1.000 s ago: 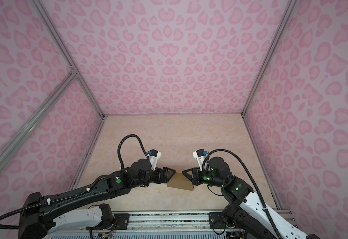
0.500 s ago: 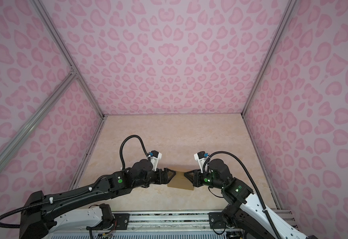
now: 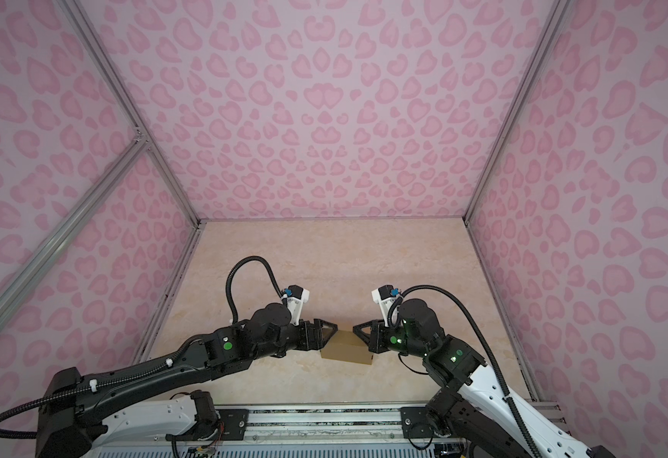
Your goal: Fold the paper box
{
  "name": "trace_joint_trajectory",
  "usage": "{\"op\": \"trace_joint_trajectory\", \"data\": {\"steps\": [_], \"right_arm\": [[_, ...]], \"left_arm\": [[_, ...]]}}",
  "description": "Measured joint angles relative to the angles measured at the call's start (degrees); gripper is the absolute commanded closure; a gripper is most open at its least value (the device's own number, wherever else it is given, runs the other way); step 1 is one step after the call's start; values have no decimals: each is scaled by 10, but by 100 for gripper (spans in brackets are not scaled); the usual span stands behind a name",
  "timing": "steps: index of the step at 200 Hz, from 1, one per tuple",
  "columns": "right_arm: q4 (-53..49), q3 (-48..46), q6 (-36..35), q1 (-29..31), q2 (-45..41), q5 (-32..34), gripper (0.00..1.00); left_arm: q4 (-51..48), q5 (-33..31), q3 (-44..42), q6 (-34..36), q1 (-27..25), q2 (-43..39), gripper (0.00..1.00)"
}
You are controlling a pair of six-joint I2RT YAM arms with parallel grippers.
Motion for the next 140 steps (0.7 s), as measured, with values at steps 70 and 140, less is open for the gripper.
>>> {"op": "trace_joint_trajectory", "data": {"steps": [70, 140], "right_arm": [[6, -7, -4, -8, 7, 0, 90], [25, -37, -4, -8, -7, 0, 91]], "left_arm": [[-12, -2, 6, 0, 0, 16, 14], [-10, 3, 6, -4, 0, 27, 14]]}}
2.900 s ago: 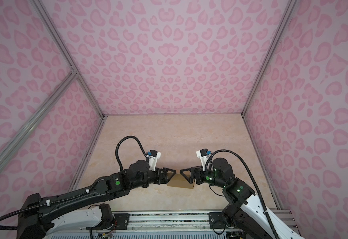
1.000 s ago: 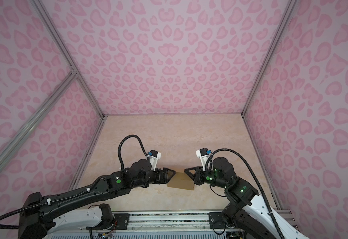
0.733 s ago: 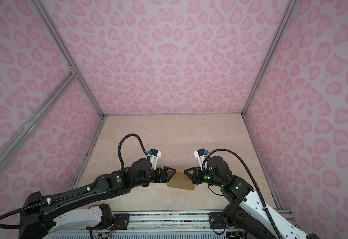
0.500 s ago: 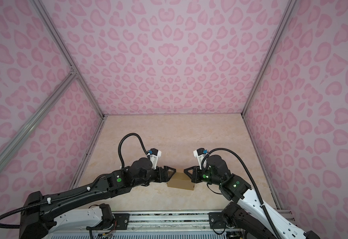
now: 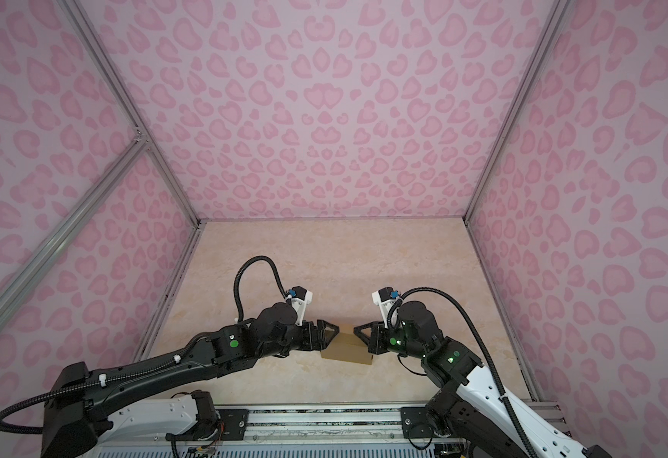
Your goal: Fold the paper box
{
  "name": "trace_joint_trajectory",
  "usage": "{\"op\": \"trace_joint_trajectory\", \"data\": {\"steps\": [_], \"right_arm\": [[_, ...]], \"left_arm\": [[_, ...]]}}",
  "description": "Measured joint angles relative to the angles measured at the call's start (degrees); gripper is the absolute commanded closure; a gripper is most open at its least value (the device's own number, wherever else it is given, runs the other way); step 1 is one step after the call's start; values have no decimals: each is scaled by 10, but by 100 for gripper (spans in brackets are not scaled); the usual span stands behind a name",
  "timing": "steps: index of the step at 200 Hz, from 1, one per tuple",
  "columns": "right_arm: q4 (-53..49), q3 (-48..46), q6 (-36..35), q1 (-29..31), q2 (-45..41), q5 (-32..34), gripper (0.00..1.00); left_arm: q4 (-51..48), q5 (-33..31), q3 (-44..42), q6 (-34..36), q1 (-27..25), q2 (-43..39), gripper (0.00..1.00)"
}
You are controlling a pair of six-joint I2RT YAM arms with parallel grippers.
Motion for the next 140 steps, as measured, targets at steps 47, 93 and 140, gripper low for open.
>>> {"op": "trace_joint_trajectory", "data": {"steps": [47, 93, 140], "right_arm": [[11, -18, 3, 0, -2, -2, 91], [15, -31, 3, 0, -9, 1, 93], [22, -47, 5, 0, -22, 5, 93]], "left_arm": [[5, 2, -11, -7, 0, 4, 14], [16, 7, -25, -13, 0, 4, 14], [27, 11, -37, -21, 0, 4, 14]]}}
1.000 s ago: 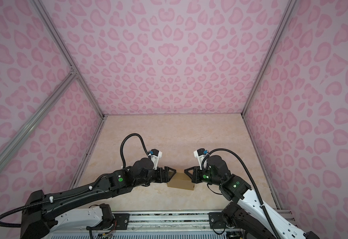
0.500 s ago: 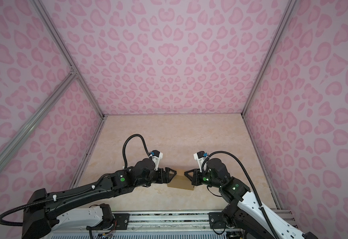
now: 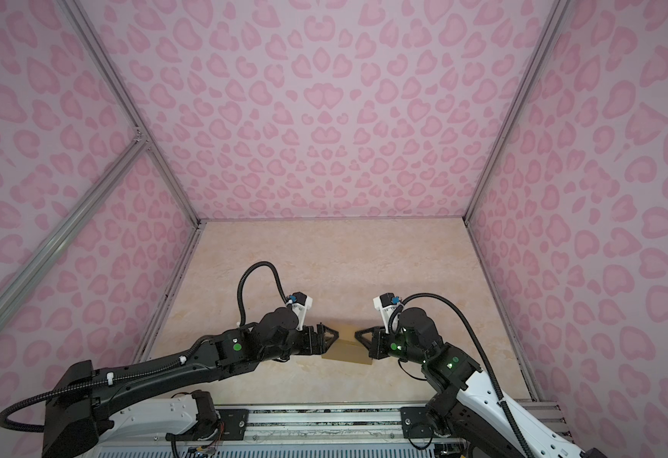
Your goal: Fold the paper box
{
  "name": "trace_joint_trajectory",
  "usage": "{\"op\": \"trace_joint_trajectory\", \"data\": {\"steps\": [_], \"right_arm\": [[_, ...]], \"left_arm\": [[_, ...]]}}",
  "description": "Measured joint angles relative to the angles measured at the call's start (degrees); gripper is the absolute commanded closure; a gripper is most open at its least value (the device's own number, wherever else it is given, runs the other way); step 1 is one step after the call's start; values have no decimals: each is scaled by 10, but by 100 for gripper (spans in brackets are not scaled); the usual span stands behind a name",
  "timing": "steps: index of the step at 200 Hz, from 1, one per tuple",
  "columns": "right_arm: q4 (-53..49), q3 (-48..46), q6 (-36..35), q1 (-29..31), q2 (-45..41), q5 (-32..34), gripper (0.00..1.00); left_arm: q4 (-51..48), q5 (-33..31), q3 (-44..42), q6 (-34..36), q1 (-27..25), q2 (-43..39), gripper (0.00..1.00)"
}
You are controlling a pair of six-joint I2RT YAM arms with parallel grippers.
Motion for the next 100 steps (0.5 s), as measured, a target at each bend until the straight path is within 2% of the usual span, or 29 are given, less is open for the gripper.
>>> {"op": "trace_joint_trajectory", "data": {"steps": [38, 100], "right_arm": [[-3, 1, 3, 0, -4, 9, 93], [-84, 67, -21, -21, 3, 32, 92]], "left_arm": [[6, 1, -6, -5, 0, -1, 15], [3, -1, 3, -4, 0, -2, 15]]}}
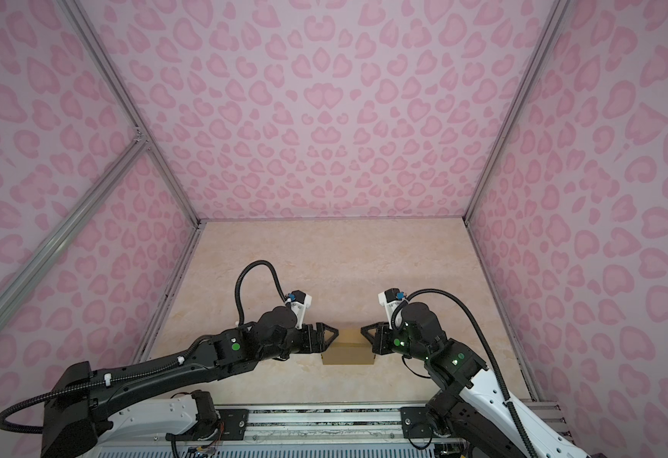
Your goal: Fold the paper box
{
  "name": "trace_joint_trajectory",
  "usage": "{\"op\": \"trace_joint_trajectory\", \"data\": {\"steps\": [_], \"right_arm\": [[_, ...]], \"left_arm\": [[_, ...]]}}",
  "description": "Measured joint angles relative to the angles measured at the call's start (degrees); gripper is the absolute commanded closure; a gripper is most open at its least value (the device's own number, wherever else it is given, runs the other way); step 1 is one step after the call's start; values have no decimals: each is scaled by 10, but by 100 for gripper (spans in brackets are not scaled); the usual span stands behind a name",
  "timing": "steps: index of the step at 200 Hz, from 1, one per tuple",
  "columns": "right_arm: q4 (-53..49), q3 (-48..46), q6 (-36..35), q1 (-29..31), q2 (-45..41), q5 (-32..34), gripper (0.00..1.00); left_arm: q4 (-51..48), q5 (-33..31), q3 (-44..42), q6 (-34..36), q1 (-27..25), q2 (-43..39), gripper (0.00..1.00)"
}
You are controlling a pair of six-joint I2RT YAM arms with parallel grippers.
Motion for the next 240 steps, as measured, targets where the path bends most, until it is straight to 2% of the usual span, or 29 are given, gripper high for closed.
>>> {"op": "trace_joint_trajectory", "data": {"steps": [28, 74, 148, 199, 240], "right_arm": [[-26, -2, -7, -25, -16, -8, 93], [-43, -24, -4, -28, -41, -21, 94], [12, -72, 5, -28, -64, -25, 97], [15, -76, 5, -28, -68, -23, 99], [13, -75, 5, -28, -70, -21, 99]], "left_arm": [[3, 2, -13, -3, 0, 0, 15], [14, 2, -21, -4, 0, -4, 15], [37, 6, -36, -16, 0, 0, 15], [17, -7, -18, -6, 0, -47, 14], [15, -13, -38, -5, 5, -50, 14]]}}
